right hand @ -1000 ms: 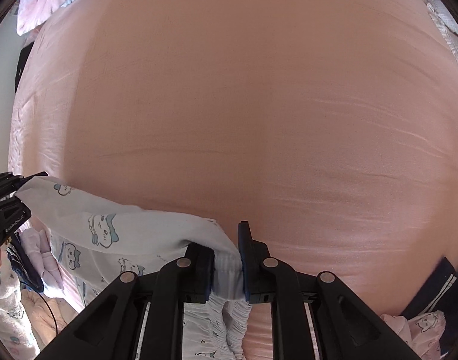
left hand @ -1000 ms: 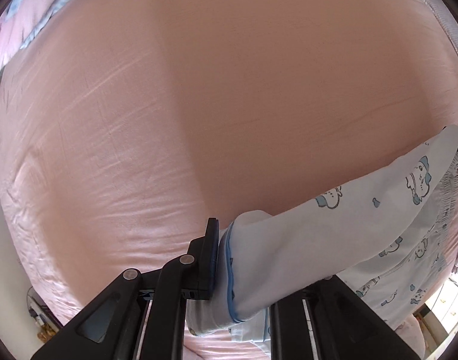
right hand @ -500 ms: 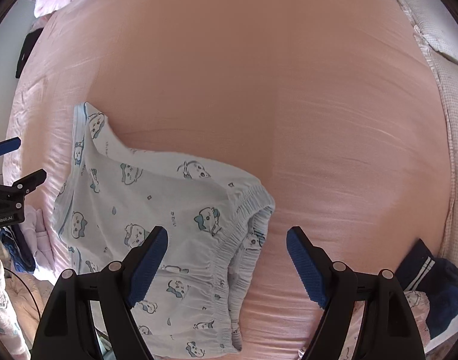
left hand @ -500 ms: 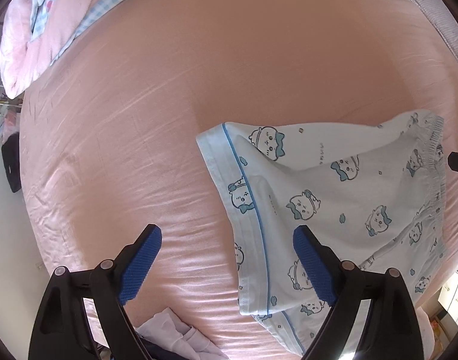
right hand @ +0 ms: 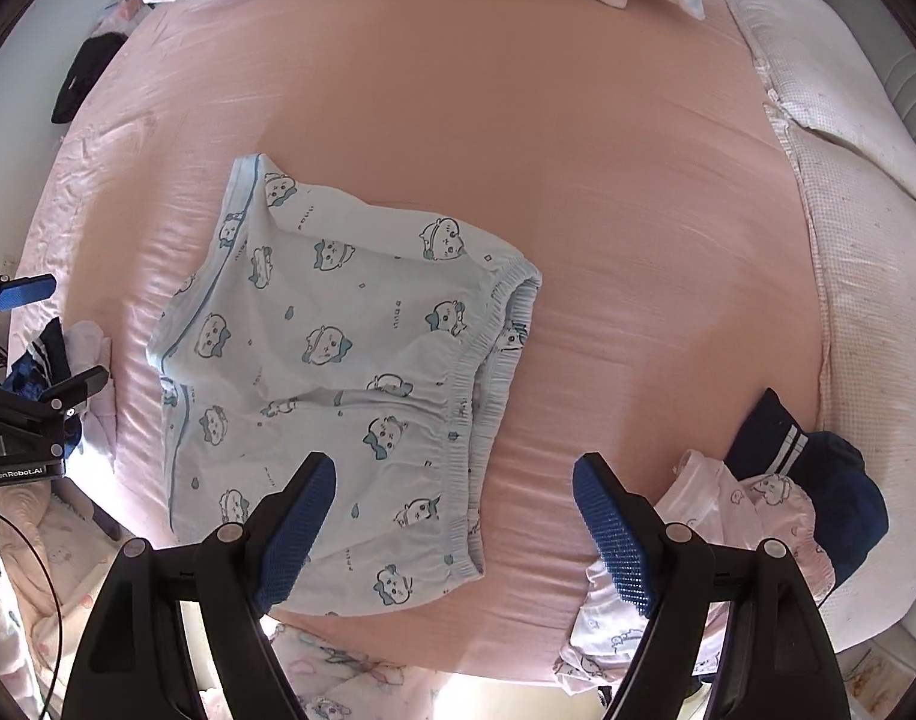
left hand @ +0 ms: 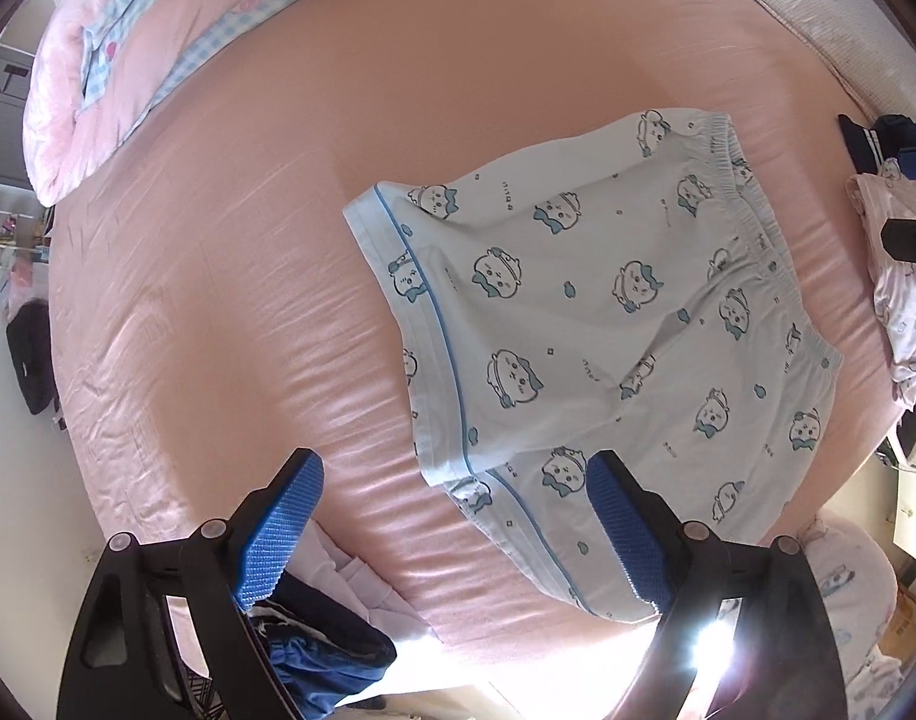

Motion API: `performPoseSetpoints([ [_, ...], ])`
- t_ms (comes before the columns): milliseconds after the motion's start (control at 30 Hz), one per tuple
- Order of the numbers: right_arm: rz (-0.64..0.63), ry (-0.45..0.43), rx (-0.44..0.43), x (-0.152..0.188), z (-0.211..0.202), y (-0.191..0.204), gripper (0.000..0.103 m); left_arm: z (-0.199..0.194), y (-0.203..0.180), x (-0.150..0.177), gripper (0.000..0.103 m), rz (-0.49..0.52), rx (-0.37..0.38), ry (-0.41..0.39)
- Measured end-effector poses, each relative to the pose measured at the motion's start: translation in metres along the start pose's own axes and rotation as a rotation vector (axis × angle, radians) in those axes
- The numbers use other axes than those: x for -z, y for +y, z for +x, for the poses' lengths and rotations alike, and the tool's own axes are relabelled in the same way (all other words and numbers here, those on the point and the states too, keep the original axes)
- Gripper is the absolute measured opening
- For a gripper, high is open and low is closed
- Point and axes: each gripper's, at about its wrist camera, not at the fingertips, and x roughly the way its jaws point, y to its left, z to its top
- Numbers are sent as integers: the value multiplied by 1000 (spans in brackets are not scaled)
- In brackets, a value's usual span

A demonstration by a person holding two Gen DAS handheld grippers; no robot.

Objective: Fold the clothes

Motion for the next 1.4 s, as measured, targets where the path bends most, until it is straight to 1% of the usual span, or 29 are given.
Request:
performPoseSetpoints([
  [100,-7,-13,9,15,-12,7,81,-9,-6,16,90,8,-2,-8],
  [233,-10,-22,8,30,-12,20,81,-17,-9,36,90,-7,4,-12],
  [333,7,-36,-8,41,-16,26,81,-23,-8,50,90,-46,19,-27],
  [400,23,-56,-35,49,-21,29,81,-29,-7,61,90,-81,28,-47],
  [500,46,-77,-72,64,-24,33,81,-37,-7,78,90,-138,69,-74],
  [567,55,-83,-80,76,-25,34,81,-42,-10,90,90,-168,92,-90],
  [733,74,-107,-88,110,-23,36,81,-47,-26,119,90,-212,115,-138],
  [833,93,-128,-108,134,-18,34,81,-42,-36,137,90,-256,160,-174],
  [933,114,-151,-116,156,-9,29,81,-33,-43,155,90,-311,231,-206],
  [1000,133,-166,-120,170,-1,24,81,-26,-48,166,90,-340,265,-224],
  [1133,178,-184,-159,192,17,15,81,-13,-56,187,90,-387,303,-263],
  [1267,226,-200,-223,206,32,8,81,4,-59,202,90,-440,325,-274],
  [1400,252,-217,-266,211,44,2,81,24,-57,217,90,-508,381,-293],
])
